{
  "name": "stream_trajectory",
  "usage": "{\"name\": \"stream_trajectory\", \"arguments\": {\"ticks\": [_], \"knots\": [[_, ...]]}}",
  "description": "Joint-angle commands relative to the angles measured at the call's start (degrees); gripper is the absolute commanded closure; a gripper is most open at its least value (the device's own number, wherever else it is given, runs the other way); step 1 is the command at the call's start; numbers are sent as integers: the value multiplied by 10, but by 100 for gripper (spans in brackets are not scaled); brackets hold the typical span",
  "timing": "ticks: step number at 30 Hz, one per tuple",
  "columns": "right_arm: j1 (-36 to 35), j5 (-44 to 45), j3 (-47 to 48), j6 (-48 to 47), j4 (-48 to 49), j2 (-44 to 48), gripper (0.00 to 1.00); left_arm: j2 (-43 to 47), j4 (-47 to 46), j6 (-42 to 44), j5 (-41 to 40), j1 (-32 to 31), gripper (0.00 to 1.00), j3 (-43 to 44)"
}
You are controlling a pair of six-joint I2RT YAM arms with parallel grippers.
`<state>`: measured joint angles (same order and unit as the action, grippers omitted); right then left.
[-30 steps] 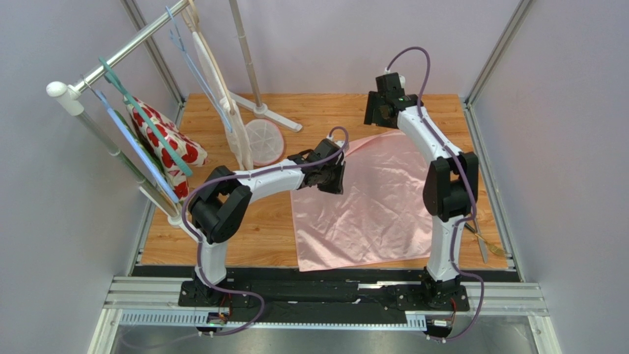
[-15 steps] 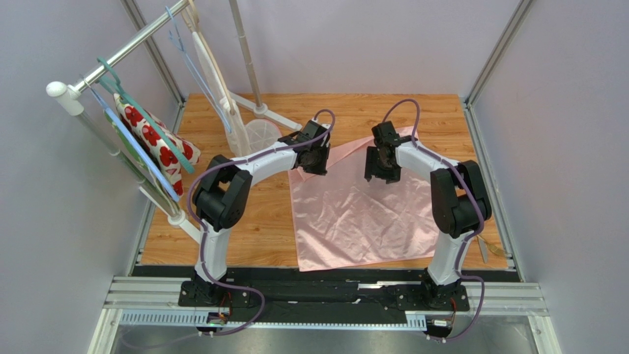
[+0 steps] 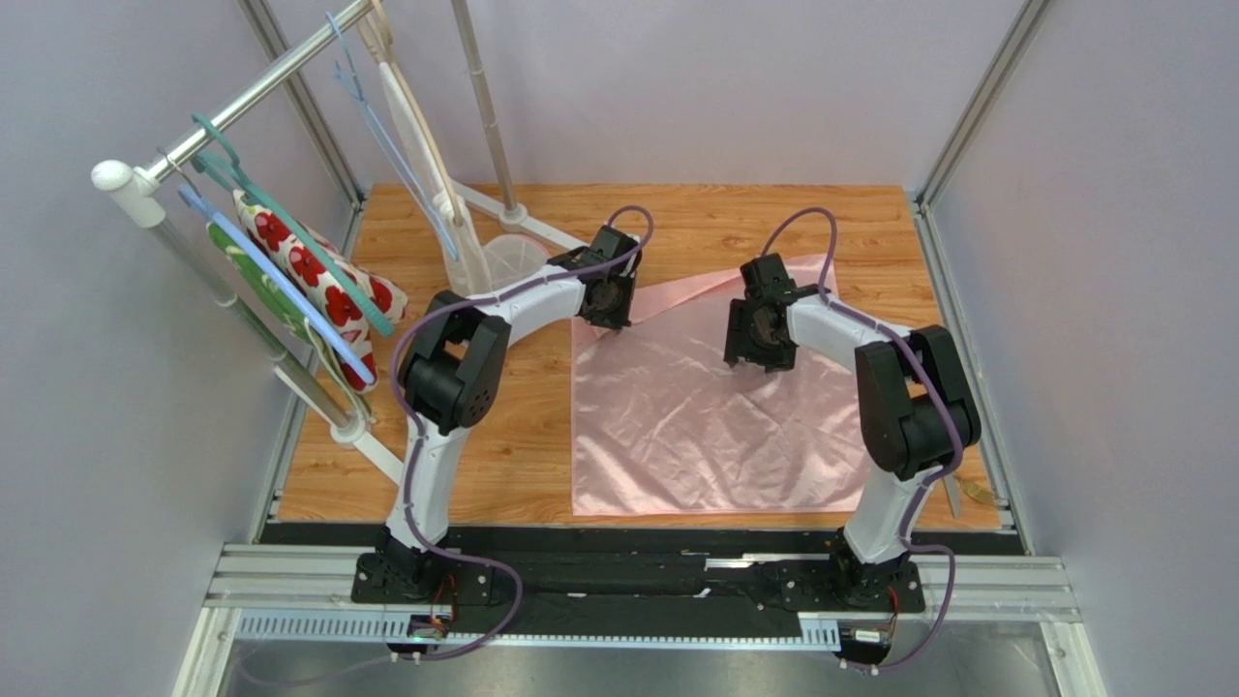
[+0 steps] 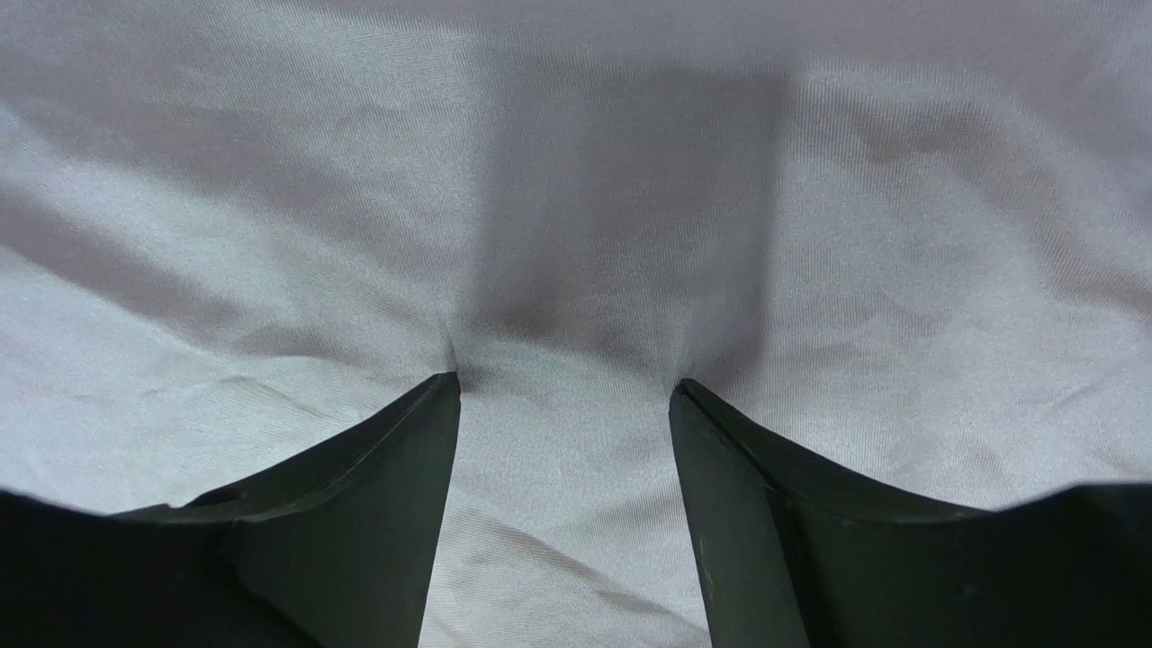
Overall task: Fold the napkin into a case and place the utensils inside
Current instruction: Flatten out the crumpled napkin at the center of the board.
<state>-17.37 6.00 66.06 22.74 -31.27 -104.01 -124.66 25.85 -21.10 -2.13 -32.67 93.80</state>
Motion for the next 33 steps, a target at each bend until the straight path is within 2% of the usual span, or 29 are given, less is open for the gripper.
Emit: {"name": "stream_trajectory", "arguments": {"ticks": [1, 3, 4, 8, 11, 13, 15, 18, 22, 26, 33], "knots": [[12, 9, -27, 14, 13, 10, 35, -44, 31, 44, -94, 38, 94, 108], [18, 7, -30, 15, 14, 10, 35, -79, 57, 68, -108, 57, 94, 173], [20, 7, -33, 14, 14, 12, 35, -88, 94, 73, -121, 61, 94, 243], [22, 8, -41, 16, 19, 33, 35, -58, 97, 97, -90, 63, 91, 302], [22, 8, -32, 18, 16, 41, 35, 4, 70, 84, -80, 58, 82, 262], [22, 9, -22, 17, 9, 41, 35, 34, 56, 70, -46, 57, 76, 210], [21, 14, -8, 15, 5, 41, 34, 68, 50, 42, -6, 54, 75, 171], [28, 19, 9, 17, -1, 43, 32, 105, 24, 9, 16, 41, 75, 48], [36, 23, 23, 16, -10, 50, 29, 112, -44, -37, 50, 9, 76, -48], [54, 20, 24, 15, -13, 55, 28, 70, -59, -66, 65, 1, 78, -55], [84, 14, -5, 14, 13, 46, 24, -20, -54, -103, 61, 2, 80, 42]]}}
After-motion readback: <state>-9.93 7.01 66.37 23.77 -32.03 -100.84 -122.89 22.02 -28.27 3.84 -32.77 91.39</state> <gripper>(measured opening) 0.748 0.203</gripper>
